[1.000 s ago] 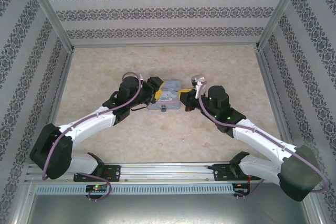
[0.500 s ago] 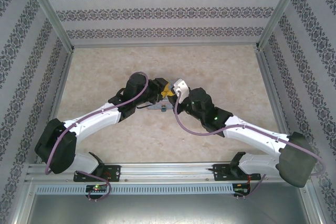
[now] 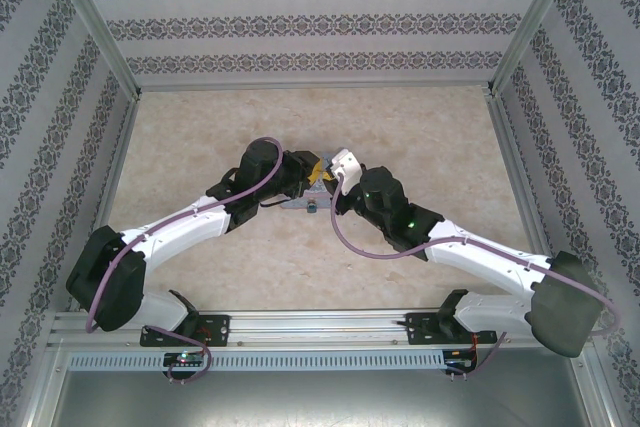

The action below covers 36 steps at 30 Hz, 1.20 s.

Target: Unlock the padlock with the key

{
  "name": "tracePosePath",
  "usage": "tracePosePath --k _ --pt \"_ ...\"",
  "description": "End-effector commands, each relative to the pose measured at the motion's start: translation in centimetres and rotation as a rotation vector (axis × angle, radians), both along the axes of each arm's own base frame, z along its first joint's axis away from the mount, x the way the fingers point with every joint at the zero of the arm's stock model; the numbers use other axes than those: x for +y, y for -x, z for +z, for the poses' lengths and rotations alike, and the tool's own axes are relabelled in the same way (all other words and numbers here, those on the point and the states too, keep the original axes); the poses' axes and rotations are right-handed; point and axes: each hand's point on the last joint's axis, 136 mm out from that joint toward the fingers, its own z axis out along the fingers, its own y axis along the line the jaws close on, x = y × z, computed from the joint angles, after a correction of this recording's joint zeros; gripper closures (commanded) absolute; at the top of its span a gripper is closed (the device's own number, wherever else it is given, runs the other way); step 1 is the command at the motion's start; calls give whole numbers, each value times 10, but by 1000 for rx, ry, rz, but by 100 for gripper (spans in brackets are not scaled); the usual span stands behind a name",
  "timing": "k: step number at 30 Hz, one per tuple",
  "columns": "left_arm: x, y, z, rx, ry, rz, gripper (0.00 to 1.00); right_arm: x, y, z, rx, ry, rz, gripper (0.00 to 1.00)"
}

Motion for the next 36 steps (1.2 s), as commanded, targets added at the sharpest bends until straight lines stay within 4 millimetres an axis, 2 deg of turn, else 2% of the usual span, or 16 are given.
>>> tracePosePath --k 1,10,18,19,20,22,25,27,30,33,36 --pt "-3 2 -7 37 -12 15 81 4 -4 11 -33 2 -7 100" --pt "-10 4 -10 40 -17 -6 87 6 -6 8 -28 7 -8 100" --pt "-9 4 -12 33 -29 0 100 4 -5 7 -22 4 -14 100" --pt "-9 3 -13 29 -33 0 100 3 -5 7 -18 -1 -18 92" --pt "-8 2 -13 16 -40 0 100 1 -5 9 -12 -15 -25 74" --pt "-6 -1 -11 -26 -73 -5 100 -9 -6 13 18 -66 -51 50" --pt "2 -8 -6 -126 -181 -30 100 -36 -8 21 110 -229 -98 36" --pt "11 -12 -2 -194 -264 -38 100 -55 -10 24 198 -356 -139 32" --pt "24 -19 13 -355 -420 -62 100 -72 -11 24 318 -511 -180 28" --pt "29 -22 33 -538 -544 -90 100 -78 -12 25 412 -626 -198 29" --pt "26 -23 59 -718 -561 -102 100 -82 -19 27 497 -774 -218 29"
